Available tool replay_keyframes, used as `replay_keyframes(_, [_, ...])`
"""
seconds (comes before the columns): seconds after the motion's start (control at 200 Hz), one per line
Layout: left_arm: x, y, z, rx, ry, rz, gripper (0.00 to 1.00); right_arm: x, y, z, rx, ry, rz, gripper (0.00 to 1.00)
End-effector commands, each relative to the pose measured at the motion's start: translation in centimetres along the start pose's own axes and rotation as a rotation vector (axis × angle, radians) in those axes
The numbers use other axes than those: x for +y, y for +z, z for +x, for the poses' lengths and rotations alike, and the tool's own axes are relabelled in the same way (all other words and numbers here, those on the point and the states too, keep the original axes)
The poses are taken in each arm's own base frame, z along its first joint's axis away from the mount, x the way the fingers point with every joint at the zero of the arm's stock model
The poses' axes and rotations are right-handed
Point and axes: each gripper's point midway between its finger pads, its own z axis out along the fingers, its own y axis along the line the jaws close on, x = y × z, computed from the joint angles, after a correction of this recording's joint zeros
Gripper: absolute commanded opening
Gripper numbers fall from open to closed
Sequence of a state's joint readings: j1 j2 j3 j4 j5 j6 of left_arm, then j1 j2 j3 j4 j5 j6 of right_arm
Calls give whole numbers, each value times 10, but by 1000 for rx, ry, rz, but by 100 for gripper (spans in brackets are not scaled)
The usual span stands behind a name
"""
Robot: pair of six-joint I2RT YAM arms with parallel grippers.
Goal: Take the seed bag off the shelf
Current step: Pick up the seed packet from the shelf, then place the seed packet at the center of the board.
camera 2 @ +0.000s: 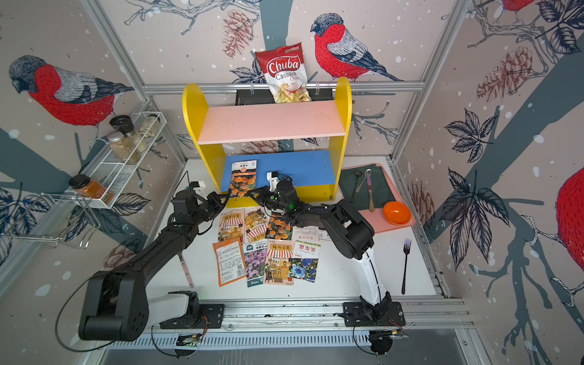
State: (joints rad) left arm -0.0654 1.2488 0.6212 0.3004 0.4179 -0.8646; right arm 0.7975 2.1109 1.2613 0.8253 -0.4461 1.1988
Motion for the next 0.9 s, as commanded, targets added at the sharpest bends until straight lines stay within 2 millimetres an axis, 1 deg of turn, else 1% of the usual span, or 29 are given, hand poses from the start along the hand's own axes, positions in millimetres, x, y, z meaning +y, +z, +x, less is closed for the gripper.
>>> replay_keyframes(0.0, [-20, 0, 6, -9, 17, 61, 0, 15, -11, 0, -18, -53, -39, 0])
replay_keyframes(0.24, [-34, -9, 20, -11, 13, 103, 0, 19, -41, 9, -30, -97, 0, 0])
replay_keyframes(0.395, [-42, -11, 32, -1, 16, 126, 0, 23, -58, 13, -42, -108, 13, 0])
replay_keyframes(0.47, [-43, -12, 37, 4, 15, 126, 0, 25, -65, 14, -50, -116, 17, 0])
replay_keyframes(0.61, [-48, -14, 38, 4, 21, 136, 0, 27, -76, 17, -57, -132, 31, 0])
replay_keyframes(0.64, [-49, -15, 37, 6, 23, 138, 0, 24, -80, 17, -61, -131, 38, 0])
replay_keyframes(0.745, [-54, -13, 42, 50, 48, 142, 0, 24, -91, 19, -62, -138, 46, 0])
replay_keyframes(0.775, [-56, -11, 44, 78, 59, 147, 3, 23, -95, 19, -60, -141, 50, 0])
replay_keyframes(0.825, [-60, -10, 51, 127, 81, 157, 12, 22, -103, 20, -62, -147, 61, 0])
replay_keyframes(0.895, [-65, -9, 58, 191, 110, 175, 28, 20, -114, 20, -61, -158, 84, 0])
